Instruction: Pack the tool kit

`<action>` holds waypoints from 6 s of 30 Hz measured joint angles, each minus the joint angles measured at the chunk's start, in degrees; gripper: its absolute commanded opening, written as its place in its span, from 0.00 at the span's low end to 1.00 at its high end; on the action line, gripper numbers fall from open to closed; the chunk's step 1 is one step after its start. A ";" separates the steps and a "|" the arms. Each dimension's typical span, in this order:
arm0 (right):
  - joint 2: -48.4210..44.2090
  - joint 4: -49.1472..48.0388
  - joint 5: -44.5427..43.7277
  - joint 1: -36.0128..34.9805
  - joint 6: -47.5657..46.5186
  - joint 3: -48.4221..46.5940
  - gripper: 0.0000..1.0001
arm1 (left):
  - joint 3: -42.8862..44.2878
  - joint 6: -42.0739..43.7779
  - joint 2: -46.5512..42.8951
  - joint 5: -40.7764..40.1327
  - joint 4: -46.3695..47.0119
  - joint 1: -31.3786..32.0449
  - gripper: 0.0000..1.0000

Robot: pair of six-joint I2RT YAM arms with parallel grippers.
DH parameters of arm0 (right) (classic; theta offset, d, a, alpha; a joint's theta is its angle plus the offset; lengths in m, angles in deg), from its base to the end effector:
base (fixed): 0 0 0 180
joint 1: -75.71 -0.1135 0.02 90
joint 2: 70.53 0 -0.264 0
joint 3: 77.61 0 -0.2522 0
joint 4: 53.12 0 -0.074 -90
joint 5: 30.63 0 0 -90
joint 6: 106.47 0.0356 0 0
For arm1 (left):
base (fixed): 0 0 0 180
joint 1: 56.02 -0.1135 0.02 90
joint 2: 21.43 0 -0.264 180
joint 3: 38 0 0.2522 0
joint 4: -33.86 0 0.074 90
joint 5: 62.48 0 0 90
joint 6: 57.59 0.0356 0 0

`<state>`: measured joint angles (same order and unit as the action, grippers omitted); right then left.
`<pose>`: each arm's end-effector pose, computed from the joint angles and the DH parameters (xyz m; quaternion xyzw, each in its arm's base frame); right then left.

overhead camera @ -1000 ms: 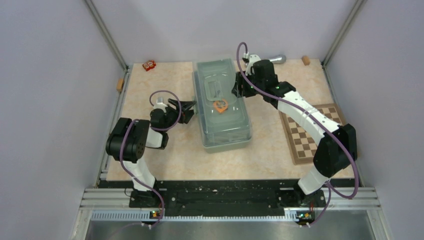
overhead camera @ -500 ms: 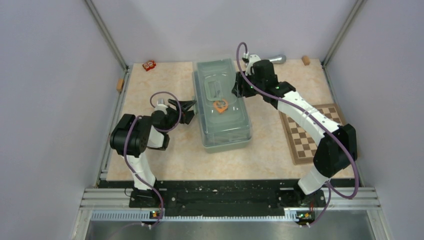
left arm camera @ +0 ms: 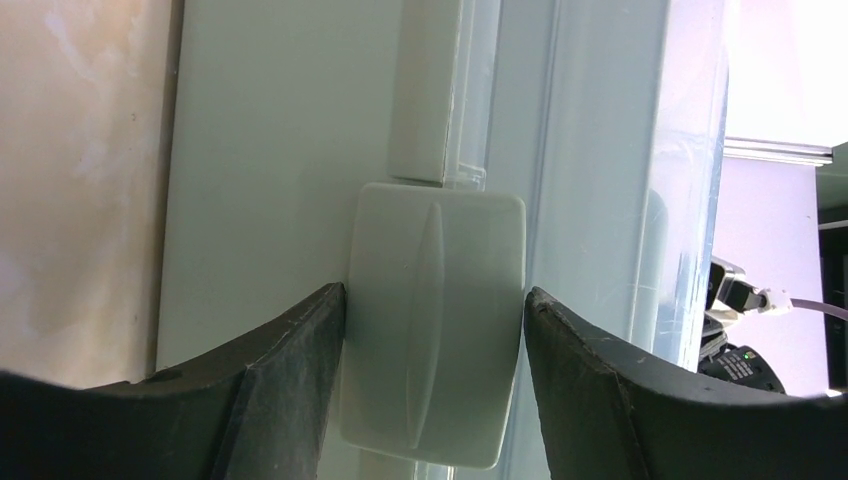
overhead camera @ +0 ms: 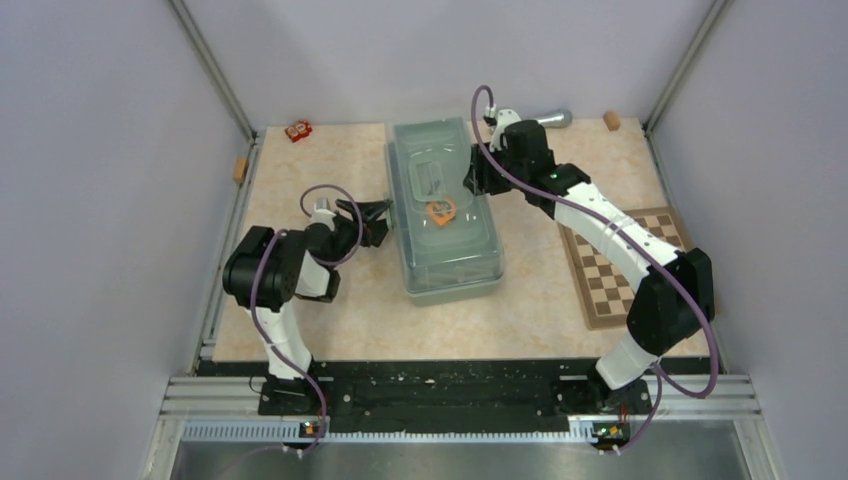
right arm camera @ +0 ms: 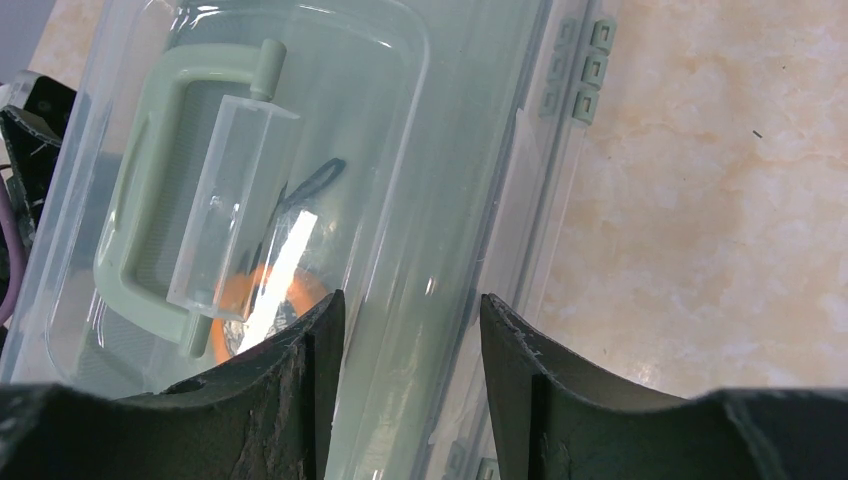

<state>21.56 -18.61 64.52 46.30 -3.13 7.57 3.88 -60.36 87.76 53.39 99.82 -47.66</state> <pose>0.3247 0.1867 0.3317 -0.1436 0.8612 0.2137 0.4383 0.3045 -0.0604 0.1277 -0.3525 0.6215 -0.6277 0.3089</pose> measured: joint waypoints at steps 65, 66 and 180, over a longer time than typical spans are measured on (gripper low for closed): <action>-0.11 -0.17 -1.09 -0.61 -1.25 0.00 0.49 | -1.11 16.74 -24.79 -6.19 -34.56 2.34 0.70; -0.11 -0.17 -1.11 -0.61 -1.25 0.00 0.49 | -1.11 16.90 -25.03 -6.27 -34.88 2.40 0.70; -0.74 0.52 -5.79 -3.08 -2.89 -0.13 0.71 | 3.74 25.75 -25.81 -5.84 -45.51 0.15 0.75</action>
<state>20.82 -18.08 58.72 43.22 -6.01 7.44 7.61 -34.61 61.95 47.55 54.32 -47.51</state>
